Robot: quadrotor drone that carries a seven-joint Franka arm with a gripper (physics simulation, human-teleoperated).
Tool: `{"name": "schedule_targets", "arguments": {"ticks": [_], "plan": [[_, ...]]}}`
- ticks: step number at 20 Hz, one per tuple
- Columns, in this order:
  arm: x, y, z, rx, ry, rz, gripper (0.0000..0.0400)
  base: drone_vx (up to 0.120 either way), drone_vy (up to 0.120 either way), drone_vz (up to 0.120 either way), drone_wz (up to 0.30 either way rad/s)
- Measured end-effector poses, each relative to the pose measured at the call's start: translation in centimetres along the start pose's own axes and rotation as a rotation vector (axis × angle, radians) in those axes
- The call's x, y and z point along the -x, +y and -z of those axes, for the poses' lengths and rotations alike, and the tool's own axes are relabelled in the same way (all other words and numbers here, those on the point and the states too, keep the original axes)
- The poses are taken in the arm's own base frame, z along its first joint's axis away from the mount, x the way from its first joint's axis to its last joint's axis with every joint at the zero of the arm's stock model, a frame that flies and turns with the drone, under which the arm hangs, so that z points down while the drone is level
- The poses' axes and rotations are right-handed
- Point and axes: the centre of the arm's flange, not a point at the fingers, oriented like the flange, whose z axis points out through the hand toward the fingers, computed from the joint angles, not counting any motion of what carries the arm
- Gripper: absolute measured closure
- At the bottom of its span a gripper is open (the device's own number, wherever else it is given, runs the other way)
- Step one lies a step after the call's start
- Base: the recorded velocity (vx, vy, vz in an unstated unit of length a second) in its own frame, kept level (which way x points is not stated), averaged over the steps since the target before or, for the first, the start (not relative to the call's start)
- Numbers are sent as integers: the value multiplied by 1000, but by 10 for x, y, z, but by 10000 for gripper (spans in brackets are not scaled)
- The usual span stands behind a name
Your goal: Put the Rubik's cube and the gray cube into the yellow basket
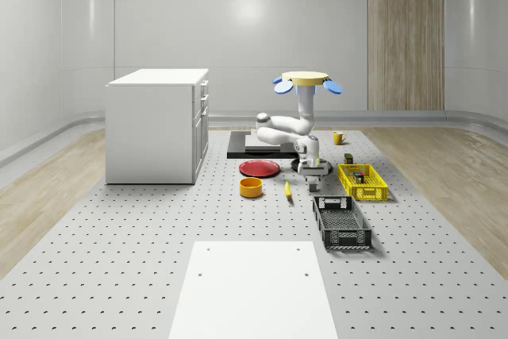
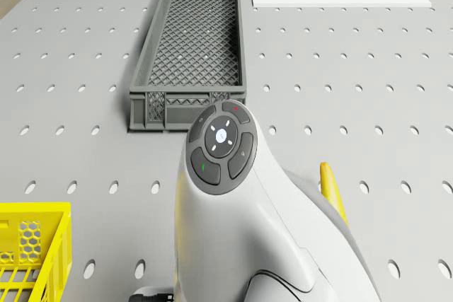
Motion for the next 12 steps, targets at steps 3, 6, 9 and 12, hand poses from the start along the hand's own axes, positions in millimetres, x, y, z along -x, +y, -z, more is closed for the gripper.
{"name": "schedule_targets", "arguments": {"ticks": [3, 6, 9, 12], "plan": [[0, 0, -12, 0, 0, 0, 0, 0, 0, 0, 0], [0, 0, -21, 0, 0, 0, 0, 0, 0, 0, 0], [-1, 1, -26, 0, 0, 0, 0, 0, 0, 0, 0], [-2, 2, -29, 0, 0, 0, 0, 0, 0, 0, 0]]}}
